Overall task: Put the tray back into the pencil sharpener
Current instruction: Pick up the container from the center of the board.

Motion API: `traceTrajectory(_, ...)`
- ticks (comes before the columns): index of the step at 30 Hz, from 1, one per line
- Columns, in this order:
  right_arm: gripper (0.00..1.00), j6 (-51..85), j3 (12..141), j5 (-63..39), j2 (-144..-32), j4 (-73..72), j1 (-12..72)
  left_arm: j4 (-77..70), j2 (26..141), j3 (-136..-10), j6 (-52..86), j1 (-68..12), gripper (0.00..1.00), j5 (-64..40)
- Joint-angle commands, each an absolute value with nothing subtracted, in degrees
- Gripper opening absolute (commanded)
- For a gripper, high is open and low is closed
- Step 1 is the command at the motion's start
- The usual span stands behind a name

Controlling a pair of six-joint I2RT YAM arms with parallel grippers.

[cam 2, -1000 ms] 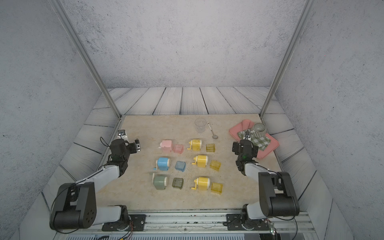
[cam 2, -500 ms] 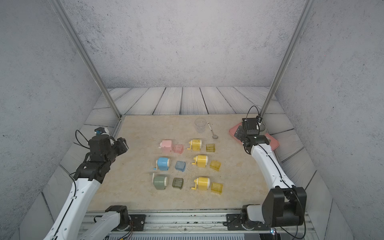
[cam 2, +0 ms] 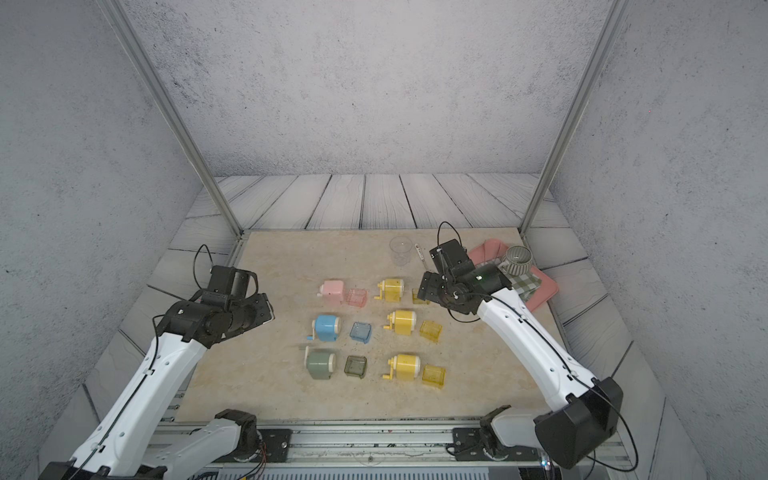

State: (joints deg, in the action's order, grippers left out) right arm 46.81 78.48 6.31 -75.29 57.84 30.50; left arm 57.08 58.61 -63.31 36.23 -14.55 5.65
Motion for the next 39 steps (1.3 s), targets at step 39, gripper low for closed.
traceTrajectory(39, 0.78, 48.09, 113.22, 0.54, -105.86, 65.31, 42.42, 59.21, 72.64, -74.88, 33.76, -16.11, 0.68, -4.55)
